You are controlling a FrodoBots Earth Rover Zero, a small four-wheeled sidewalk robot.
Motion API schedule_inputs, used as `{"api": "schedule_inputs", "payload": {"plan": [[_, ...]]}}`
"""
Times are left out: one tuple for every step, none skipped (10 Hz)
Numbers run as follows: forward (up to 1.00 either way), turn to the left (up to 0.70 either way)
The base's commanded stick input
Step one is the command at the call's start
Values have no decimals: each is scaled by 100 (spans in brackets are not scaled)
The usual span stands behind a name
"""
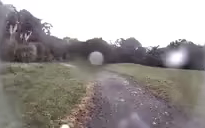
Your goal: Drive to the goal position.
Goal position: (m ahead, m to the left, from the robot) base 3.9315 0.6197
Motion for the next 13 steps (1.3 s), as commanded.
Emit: {"api": "schedule_inputs", "payload": {"plan": [[70,0],[70,0],[70,0],[70,0],[70,0],[70,0],[70,0],[70,0],[70,0],[70,0],[70,0],[70,0],[70,0]]}}
